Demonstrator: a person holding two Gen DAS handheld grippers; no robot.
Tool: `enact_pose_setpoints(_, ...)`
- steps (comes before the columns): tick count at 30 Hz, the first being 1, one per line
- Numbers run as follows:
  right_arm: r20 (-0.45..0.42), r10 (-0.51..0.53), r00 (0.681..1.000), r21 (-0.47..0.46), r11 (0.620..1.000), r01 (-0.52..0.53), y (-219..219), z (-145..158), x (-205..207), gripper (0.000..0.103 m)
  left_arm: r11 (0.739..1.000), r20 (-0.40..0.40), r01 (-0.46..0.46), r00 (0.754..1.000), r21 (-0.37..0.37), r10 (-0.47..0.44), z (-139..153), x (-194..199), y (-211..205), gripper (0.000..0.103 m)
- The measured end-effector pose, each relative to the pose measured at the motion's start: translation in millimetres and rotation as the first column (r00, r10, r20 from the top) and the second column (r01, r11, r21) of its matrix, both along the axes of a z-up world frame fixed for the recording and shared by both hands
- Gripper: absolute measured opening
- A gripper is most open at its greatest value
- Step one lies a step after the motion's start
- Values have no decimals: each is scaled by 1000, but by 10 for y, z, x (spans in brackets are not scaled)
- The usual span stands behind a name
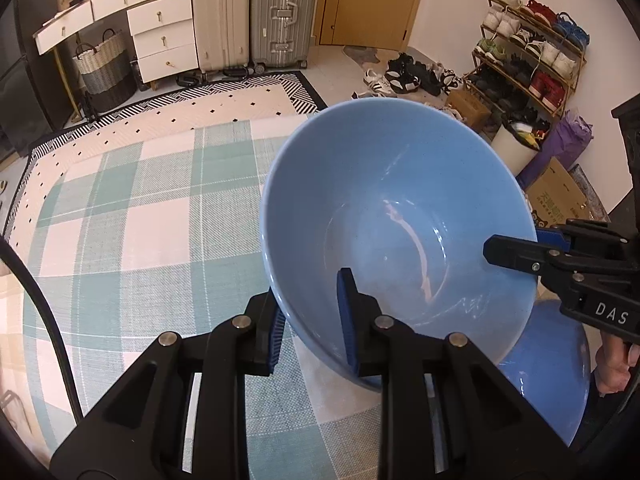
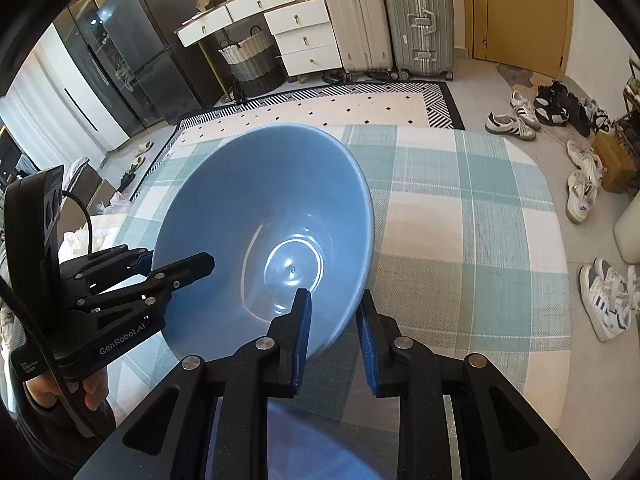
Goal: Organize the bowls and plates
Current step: 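Carry the nested bowls with both grippers and lower them into the third bowl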
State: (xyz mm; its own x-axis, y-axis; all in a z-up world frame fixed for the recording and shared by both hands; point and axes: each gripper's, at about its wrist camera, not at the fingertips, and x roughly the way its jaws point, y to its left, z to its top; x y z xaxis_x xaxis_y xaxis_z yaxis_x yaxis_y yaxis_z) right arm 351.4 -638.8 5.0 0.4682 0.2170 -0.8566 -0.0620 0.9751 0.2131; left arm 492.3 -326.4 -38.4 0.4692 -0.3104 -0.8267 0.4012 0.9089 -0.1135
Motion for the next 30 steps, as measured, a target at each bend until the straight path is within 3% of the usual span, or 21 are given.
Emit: enact_pose_setpoints(30, 137, 4, 991, -29, 1000, 0, 205, 804, -592, 23, 1000, 151, 4, 989, -21, -1, 1030, -846, 85, 21)
